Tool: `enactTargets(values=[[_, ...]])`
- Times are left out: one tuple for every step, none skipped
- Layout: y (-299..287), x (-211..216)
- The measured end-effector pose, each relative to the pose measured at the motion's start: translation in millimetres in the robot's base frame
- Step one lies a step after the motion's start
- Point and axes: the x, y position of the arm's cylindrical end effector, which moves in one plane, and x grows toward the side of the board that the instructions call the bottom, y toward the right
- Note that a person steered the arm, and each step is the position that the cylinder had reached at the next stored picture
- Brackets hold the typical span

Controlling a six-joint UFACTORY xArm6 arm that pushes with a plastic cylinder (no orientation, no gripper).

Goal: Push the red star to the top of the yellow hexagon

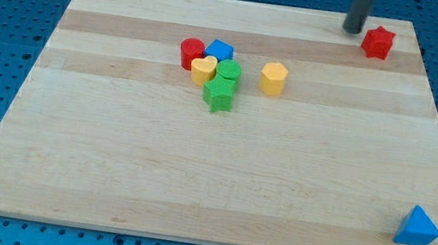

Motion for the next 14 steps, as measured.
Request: enactTargets(values=[[46, -20], [60, 16], [50, 57], [39, 67], [28, 68], [5, 68], [-19, 76], [-47, 90], [-80, 103], [-98, 107], [-39, 107], [20, 99], [24, 67], [-15, 38]])
